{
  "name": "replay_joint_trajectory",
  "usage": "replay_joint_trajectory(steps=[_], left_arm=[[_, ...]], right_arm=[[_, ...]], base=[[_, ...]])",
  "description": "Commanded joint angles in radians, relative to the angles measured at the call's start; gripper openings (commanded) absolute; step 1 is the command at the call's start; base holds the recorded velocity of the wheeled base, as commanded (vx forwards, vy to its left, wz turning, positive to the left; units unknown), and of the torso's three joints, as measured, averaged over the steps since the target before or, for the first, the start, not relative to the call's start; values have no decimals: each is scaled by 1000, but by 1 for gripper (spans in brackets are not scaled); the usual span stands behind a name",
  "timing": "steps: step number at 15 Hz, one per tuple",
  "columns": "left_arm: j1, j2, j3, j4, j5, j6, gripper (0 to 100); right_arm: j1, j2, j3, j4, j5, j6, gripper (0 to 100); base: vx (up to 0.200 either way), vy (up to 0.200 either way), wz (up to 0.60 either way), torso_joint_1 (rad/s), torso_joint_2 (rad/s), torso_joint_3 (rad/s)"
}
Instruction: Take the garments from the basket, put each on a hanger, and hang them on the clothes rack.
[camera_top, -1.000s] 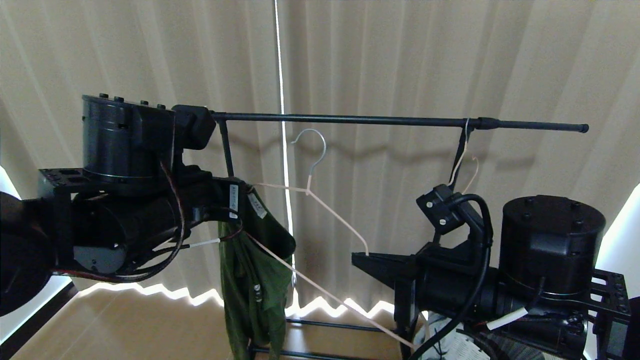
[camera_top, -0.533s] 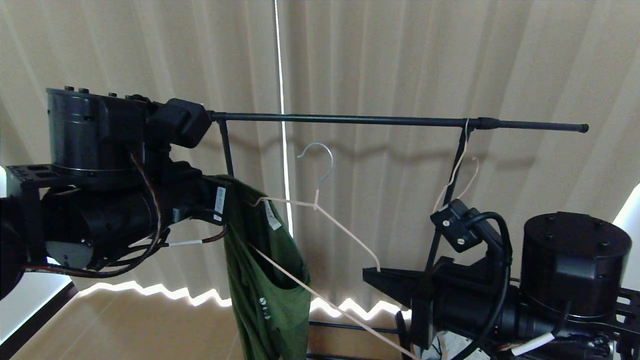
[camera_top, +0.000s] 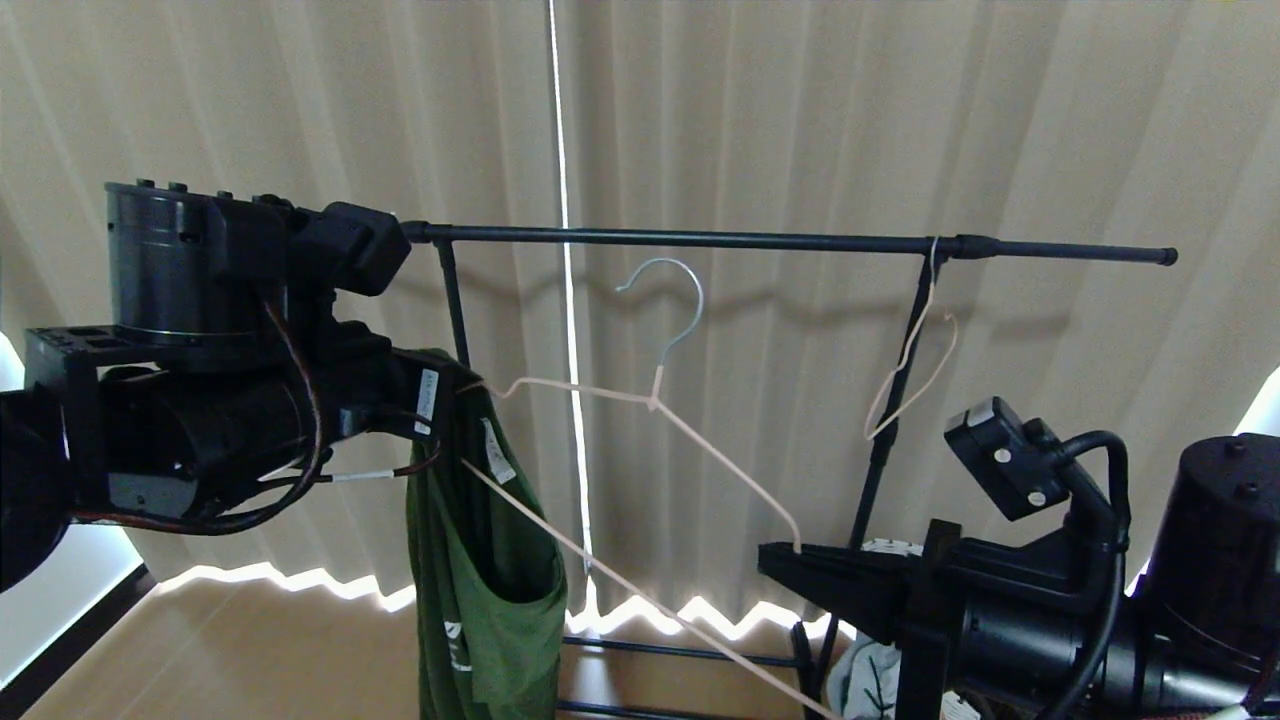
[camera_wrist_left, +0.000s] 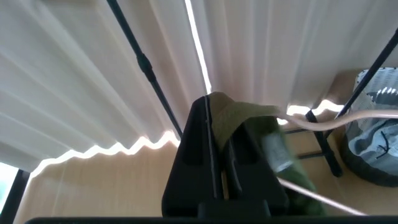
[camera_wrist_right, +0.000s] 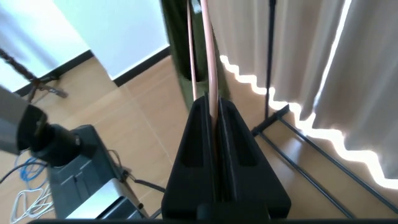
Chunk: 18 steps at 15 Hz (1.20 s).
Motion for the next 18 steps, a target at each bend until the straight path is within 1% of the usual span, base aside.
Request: replay_joint_trajectory(steps=[1, 5, 7, 8, 9, 11, 12, 13, 14, 15, 17, 18], left_arm=[[1, 16, -14, -1, 1, 0, 0], [-8, 14, -18, 1, -7, 9, 0], [-33, 8, -18, -1, -10, 11, 0], [-45, -1, -18, 1, -30, 13, 0], [-45, -1, -18, 1, -30, 13, 0], [-45, -38, -17, 1, -245, 16, 0], [-45, -50, -15, -1, -297, 19, 0], [-45, -55, -17, -1, -332, 19, 0], [-45, -64, -18, -4, -418, 22, 0], [-45, -70, -18, -15, -469, 31, 0], [-45, -72, -6, -50, -552, 72, 0], [-46, -73, -2, -58, -568, 91, 0]], right_arm=[[2, -10, 1, 0, 14, 0, 0], [4, -2, 3, -2, 20, 0, 0], [5, 4, -2, -2, 46, 0, 0], [8, 6, -4, -2, 62, 0, 0], [8, 6, -4, -2, 62, 0, 0], [8, 29, -22, -2, 68, -3, 0], [7, 41, -33, -2, 68, -3, 0], [5, 49, -40, -2, 68, -3, 0], [4, 78, -60, -2, 68, -3, 0], [4, 93, -74, -3, 68, -3, 0], [4, 124, -103, -3, 66, -3, 0], [4, 135, -112, -2, 66, -3, 0]], base=[[0, 0, 0, 0, 0, 0], [0, 0, 0, 0, 0, 0], [0, 0, 0, 0, 0, 0], [0, 0, 0, 0, 0, 0], [0, 0, 0, 0, 0, 0], [0, 0, 0, 0, 0, 0], [0, 0, 0, 0, 0, 0], [0, 0, 0, 0, 0, 0], [0, 0, 0, 0, 0, 0], [0, 0, 0, 0, 0, 0], [0, 0, 0, 0, 0, 0], [0, 0, 0, 0, 0, 0]])
